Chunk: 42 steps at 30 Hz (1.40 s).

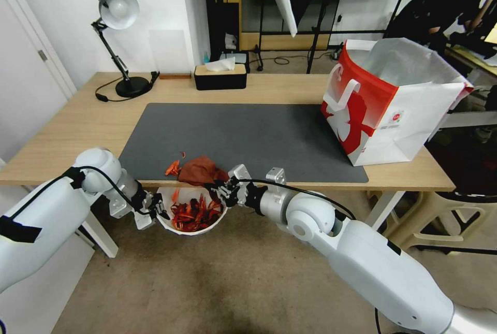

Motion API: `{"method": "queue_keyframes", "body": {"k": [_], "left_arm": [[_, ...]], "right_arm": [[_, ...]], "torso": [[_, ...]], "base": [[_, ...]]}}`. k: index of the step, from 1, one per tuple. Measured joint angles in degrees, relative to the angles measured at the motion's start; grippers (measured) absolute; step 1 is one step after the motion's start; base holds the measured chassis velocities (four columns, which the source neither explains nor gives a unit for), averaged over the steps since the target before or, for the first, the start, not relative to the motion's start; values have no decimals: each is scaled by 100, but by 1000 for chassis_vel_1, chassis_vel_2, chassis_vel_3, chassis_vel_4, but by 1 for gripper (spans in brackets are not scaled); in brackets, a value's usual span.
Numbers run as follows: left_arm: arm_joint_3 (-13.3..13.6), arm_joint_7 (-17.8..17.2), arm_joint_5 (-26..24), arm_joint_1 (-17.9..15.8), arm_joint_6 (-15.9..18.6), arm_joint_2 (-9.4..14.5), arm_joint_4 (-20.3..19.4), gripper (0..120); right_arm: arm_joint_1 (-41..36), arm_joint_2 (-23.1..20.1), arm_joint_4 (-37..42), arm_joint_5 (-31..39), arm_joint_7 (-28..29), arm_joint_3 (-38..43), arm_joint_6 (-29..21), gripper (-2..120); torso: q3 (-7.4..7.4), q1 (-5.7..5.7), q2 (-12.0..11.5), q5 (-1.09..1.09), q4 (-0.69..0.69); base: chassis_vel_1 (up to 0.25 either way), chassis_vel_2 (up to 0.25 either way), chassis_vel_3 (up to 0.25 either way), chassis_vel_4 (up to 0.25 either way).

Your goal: Sweep shrimp from table into container with towel, then put container into takeout bag.

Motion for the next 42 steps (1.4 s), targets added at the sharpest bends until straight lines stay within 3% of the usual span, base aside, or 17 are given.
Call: {"method": "queue_keyframes", "body": {"k": [19,27,35,42], "left_arm": [[-22,-5,2,23,0,9,-11,0],[-75,-18,-5,70,0,58,-26,0],[-168,-21,-6,217,0,124,-74,0],[-220,-26,-2,313,-1,172,-69,0]], "right_arm": [[-213,-122,269,-21,-150,7,44,4],[44,94,166,276,-212,179,297,4],[645,500,-450,677,-85,252,804,4],[1412,1230,-1895,248,641,125,875,4]], "torso": [[0,0,0,0,0],[0,0,0,0,0],[0,0,0,-1,0],[1,2,0,-1,0]], "base": [[0,0,0,0],[0,0,0,0],[0,0,0,0],[0,0,0,0]]}}
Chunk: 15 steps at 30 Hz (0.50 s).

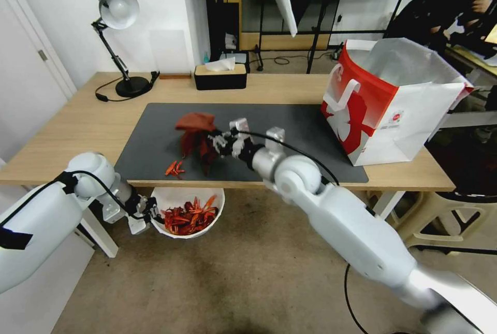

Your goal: Sweep shrimp from table into container with towel, then put container into takeout bag.

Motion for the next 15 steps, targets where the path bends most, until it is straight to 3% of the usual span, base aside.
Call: {"method": "queue_keyframes", "body": {"k": [7,15], "left_arm": [[-10,-1,-2,-1,0,19,30,0],[-59,-3,-27,-31,0,29,73,0]], "right_arm": [[303,484,-903,-199,-58,-199,-72,4],[366,504,-1070,-307,-388,-601,-165,4]], "torso": [[0,0,0,-1,0],[0,-1,0,0,-1]], "base": [[0,0,0,0],[0,0,0,0]]}}
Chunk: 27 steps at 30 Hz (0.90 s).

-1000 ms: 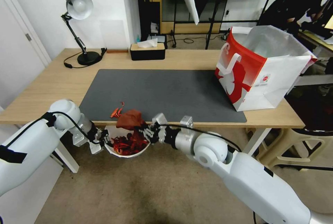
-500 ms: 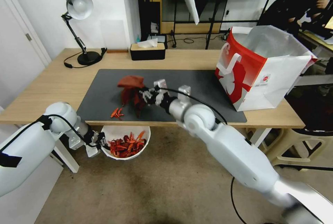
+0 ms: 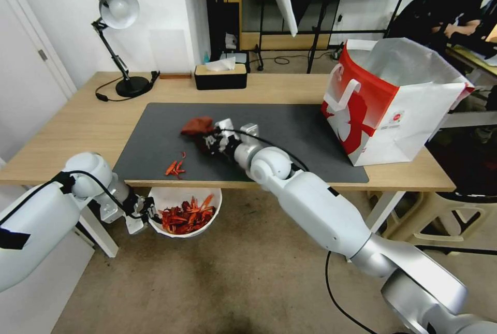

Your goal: Sweep shrimp from table into container with towel, then put container into takeout bag.

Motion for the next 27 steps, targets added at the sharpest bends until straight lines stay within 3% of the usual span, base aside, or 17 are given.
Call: {"method": "queue_keyframes", "body": {"k": [11,27], "left_arm": [[-194,-1,-38,80,-2,49,28,0],[-234,-8,-105,37,-2,88,23,0]], "right_arm": [[-178,-419,707,118,-499,-357,-101,4],[-621,-1153,1639,236,-975,-527,-26,4]], "torso": [[-1,-1,0,2,1],[-1,-1,0,2,0]], "base": [[0,0,0,0],[0,0,0,0]]}}
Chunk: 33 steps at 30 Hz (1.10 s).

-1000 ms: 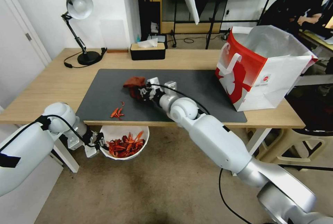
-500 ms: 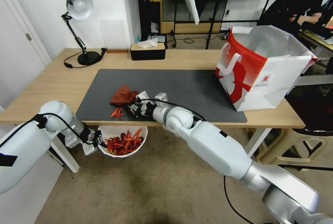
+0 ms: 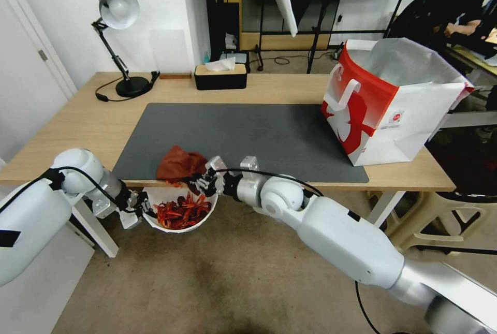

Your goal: Sweep shrimp from table into container with towel, then put container into takeout bag.

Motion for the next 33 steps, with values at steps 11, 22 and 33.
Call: {"method": "queue_keyframes", "body": {"k": [11,22,33], "left_arm": [[-1,0,3,46,0,11,-48,0],[-26,-1,10,76,1,14,-51,0],[-56,-2,23,135,2,30,-66,0]], "right_arm": [[-140,-130,283,40,-108,-29,22,4],[-272,-197,381,16,-240,30,62,4],[-342,-243,458,94,-324,91,143,4]], "torso": [[1,0,0,0,0],[1,0,0,0,-1],[1,0,0,-1,0]], "base": [[0,0,0,0],[0,0,0,0],[0,0,0,0]]}}
